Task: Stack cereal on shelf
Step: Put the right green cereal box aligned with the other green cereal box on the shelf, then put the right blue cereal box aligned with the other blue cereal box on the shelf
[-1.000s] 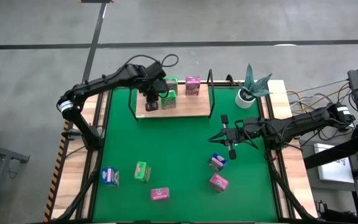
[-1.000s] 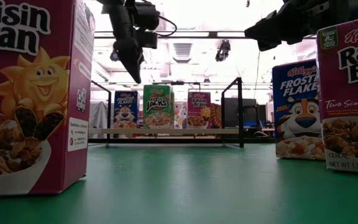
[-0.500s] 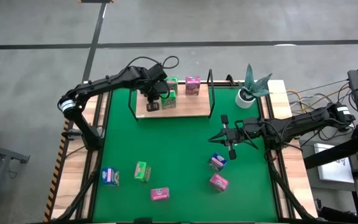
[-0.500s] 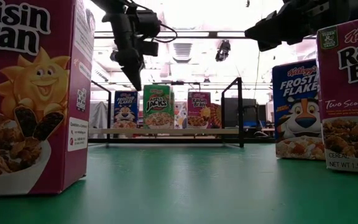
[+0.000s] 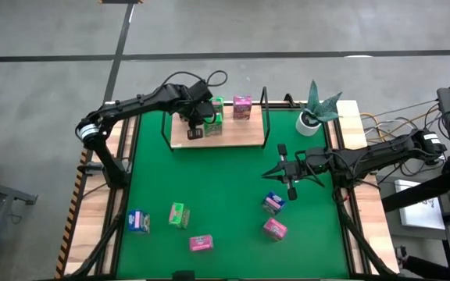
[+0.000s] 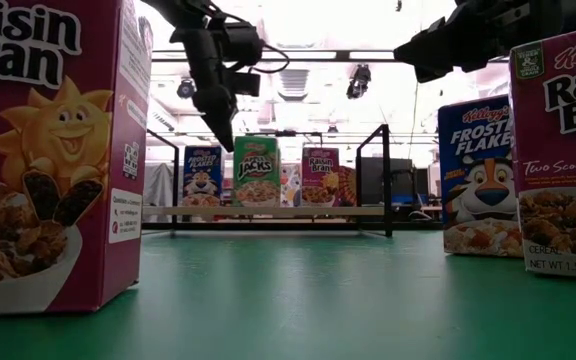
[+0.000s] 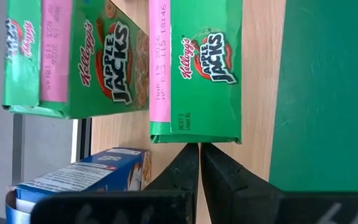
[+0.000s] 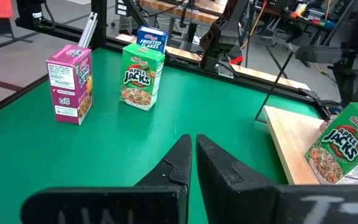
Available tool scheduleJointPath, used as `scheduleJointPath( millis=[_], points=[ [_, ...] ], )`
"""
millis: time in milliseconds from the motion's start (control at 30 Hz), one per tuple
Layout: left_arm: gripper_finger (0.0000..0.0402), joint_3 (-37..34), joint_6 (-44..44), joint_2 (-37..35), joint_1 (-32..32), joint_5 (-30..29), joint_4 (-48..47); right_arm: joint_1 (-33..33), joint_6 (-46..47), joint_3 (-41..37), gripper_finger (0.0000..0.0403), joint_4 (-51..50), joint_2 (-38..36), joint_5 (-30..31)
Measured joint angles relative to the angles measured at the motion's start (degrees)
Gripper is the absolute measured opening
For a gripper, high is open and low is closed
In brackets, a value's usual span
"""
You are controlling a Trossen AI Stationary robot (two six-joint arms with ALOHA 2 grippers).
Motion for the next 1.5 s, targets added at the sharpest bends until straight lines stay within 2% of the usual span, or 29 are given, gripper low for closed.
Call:
scheduleJointPath(
  millis=[667,1000,1200,1500],
  points=[
    [0.0,0.0,-0.3,0.0,0.0,0.0,1.9,0.0,0.5,0.0,0.0012,0.0,0.0,0.0],
    [0.0,0.0,-6.3,-3.5,-1.0,0.0,0.9,0.0,4.2,0.0,0.0012,0.0,0.0,0.0],
    [0.0,-2.2,-8.9,-9.6,-6.9,0.5,6.0,0.0,9.2,0.0,0.0012,0.4,0.0,0.0],
    [0.0,-15.2,-15.9,-21.1,-22.5,0.3,24.2,4.3,11.2,3.2,0.0012,-0.1,0.0,1.1]
  ],
)
